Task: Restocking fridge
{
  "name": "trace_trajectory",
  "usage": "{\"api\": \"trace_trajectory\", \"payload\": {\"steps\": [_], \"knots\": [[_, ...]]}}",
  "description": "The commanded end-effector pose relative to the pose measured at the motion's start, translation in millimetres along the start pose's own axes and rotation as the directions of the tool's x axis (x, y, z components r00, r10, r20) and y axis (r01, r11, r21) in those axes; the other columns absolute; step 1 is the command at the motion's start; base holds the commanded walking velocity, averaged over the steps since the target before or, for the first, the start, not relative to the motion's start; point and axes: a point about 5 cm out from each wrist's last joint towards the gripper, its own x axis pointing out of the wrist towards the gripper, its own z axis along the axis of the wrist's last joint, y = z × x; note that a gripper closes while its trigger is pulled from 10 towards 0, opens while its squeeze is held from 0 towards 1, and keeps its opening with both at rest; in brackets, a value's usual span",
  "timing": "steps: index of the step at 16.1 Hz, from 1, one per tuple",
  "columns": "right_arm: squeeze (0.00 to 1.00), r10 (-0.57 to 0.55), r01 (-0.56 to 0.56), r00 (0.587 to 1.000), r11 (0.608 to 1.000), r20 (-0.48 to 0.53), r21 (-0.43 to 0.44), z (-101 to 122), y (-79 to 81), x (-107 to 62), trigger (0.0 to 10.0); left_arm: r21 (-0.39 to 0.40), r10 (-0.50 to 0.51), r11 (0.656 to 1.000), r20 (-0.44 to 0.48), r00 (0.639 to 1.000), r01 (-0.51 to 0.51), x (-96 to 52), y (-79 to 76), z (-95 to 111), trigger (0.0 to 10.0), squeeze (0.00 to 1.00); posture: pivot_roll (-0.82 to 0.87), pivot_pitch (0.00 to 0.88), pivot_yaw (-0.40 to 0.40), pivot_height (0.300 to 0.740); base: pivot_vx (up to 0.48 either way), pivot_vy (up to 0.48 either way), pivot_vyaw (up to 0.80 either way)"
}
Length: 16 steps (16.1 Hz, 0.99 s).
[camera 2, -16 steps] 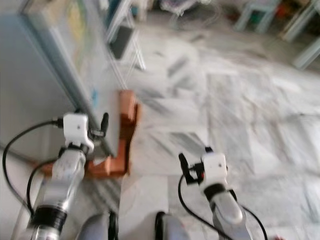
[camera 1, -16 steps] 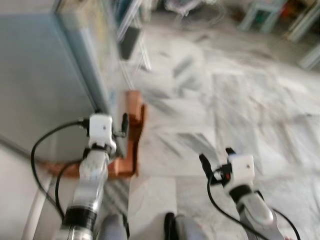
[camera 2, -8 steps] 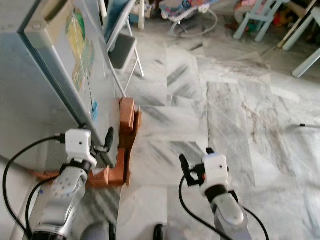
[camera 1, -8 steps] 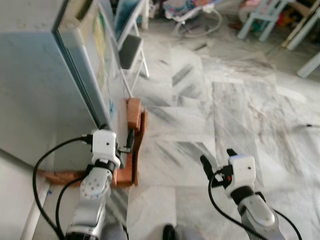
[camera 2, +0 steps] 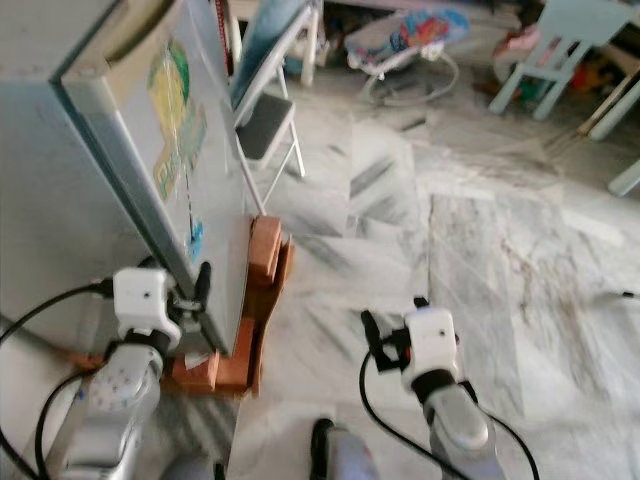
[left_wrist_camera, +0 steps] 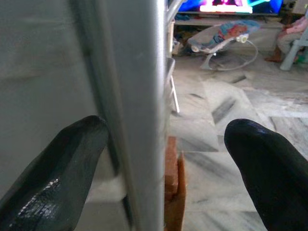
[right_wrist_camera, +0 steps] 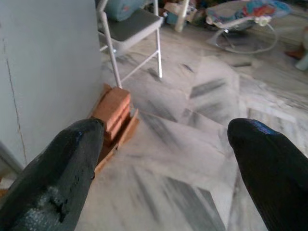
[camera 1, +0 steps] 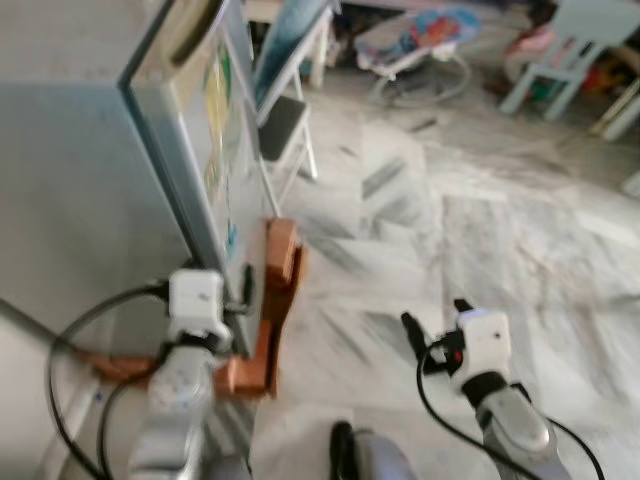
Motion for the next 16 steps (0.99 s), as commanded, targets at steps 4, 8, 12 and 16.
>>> {"api": "trace_trajectory", "payload": {"steps": [4, 8, 12, 16], "knots": [[0.00, 0.009, -0.009, 1.000, 1.000, -0.012, -0.002, -3, 2.4, 0.1, 10.0, 0.009, -0.003, 1.000, -0.045, 0.999, 0.004, -5.4, 0.1, -7, 10.0, 0.00, 0.08, 0.163, -0.068, 0.740, 0.000, 0.000, 0.00], [0.00, 0.017, -0.017, 0.999, 1.000, -0.038, -0.006, -5, 2.9, 0.8, 10.0, 0.011, -0.042, 0.999, -0.006, 0.999, 0.042, 7.1, -3.4, 2, 10.0, 0.00, 0.07, 0.160, -0.071, 0.740, 0.000, 0.000, 0.00], [0.00, 0.028, -0.028, 0.998, 1.000, -0.059, -0.010, -9, 3.5, 1.8, 10.0, -0.015, -0.076, 0.997, 0.050, 0.996, 0.077, 30.8, -5.1, 17, 10.0, 0.00, 0.07, 0.156, -0.071, 0.740, 0.000, 0.000, 0.00], [0.00, 0.026, -0.026, 0.997, 1.000, -0.066, -0.014, -9, 3.8, 1.9, 10.0, 0.017, -0.001, 1.000, 0.075, 0.997, 0.000, 55.4, 8.0, 26, 10.0, 0.00, 0.06, 0.155, -0.072, 0.740, 0.000, 0.000, 0.00]]}}
